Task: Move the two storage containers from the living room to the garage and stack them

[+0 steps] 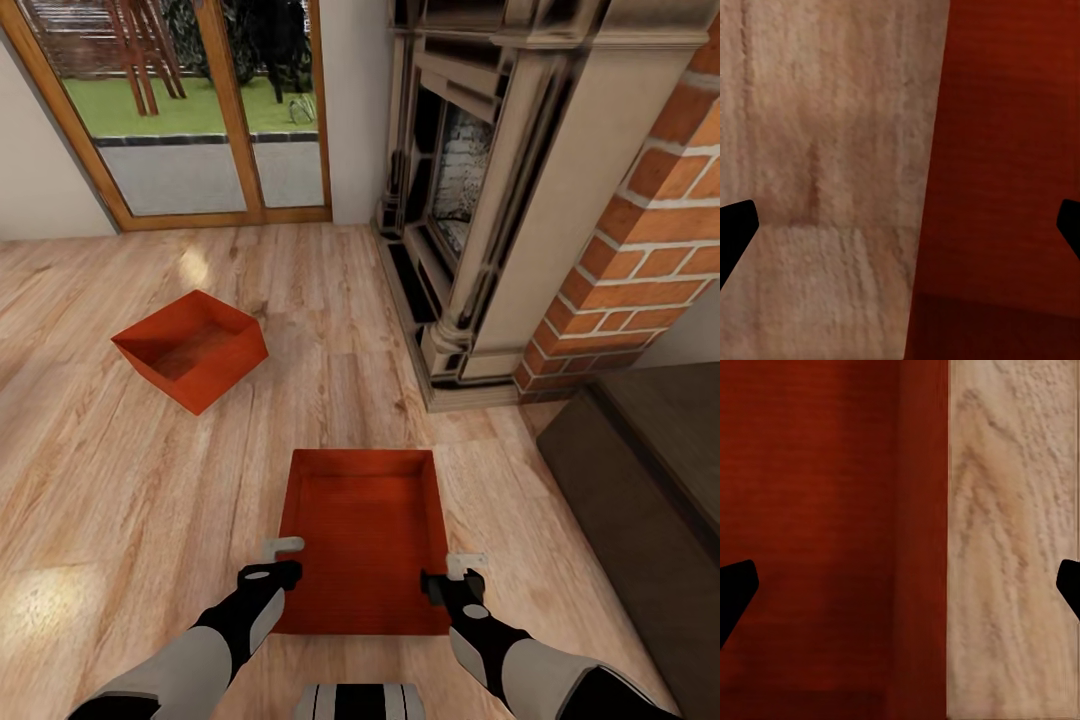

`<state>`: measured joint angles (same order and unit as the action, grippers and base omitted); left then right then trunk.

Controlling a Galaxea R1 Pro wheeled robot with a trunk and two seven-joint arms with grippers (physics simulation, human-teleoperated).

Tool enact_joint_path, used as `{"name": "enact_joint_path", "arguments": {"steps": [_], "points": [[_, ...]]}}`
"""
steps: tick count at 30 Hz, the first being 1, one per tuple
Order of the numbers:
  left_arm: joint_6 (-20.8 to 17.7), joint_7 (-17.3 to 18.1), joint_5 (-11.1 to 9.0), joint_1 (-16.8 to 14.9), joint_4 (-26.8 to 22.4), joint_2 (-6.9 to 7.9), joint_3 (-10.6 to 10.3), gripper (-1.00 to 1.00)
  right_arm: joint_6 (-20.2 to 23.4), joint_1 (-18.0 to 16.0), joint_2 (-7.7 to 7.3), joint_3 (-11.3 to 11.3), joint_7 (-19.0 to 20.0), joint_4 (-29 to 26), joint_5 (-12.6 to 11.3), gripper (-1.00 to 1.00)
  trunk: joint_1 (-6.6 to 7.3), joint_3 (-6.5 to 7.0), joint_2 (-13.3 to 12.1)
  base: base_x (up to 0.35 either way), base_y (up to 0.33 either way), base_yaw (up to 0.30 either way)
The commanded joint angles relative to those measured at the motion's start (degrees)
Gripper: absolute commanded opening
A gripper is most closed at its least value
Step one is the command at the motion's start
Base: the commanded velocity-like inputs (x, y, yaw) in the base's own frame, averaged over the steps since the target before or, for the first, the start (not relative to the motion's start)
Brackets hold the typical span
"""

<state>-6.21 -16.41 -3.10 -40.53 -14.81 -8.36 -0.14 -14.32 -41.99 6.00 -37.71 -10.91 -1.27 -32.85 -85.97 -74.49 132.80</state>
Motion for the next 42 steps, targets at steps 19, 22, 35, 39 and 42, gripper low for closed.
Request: {"name": "enact_joint_path", "arguments": {"steps": [19,22,35,39,42], "points": [[-0.3,-0.2,-0.24,0.01,-0.13,0.17,-0.04,1.0,-0.17,-0.02,0.08,-0.53,-0.47,0.03,-0.49,1.0,0.01,-0.04,0.01,0.0,0.0,-0.038],[-0.3,-0.2,-0.24,0.01,-0.13,0.18,-0.04,1.0,-0.18,-0.02,0.14,-0.5,-0.44,0.08,-0.6,1.0,0.01,-0.04,0.01,0.0,0.0,0.0],[-0.3,-0.11,-0.4,0.01,0.78,0.34,-0.01,1.0,-0.31,-0.02,0.23,-0.44,-0.41,0.39,-0.64,1.0,0.01,-0.04,0.01,0.0,0.0,0.0],[-0.3,-0.11,-0.45,0.01,1.4,0.42,0.03,1.0,-0.55,-0.02,0.22,-0.44,-0.32,0.39,-0.64,1.0,0.01,-0.04,0.01,0.0,0.0,0.0],[-0.3,-0.11,-0.56,0.01,1.55,0.44,0.01,1.0,-1.11,0.01,0.2,-0.44,-0.27,0.39,-0.64,1.0,0.01,-0.04,0.01,0.0,0.0,0.0]]}}
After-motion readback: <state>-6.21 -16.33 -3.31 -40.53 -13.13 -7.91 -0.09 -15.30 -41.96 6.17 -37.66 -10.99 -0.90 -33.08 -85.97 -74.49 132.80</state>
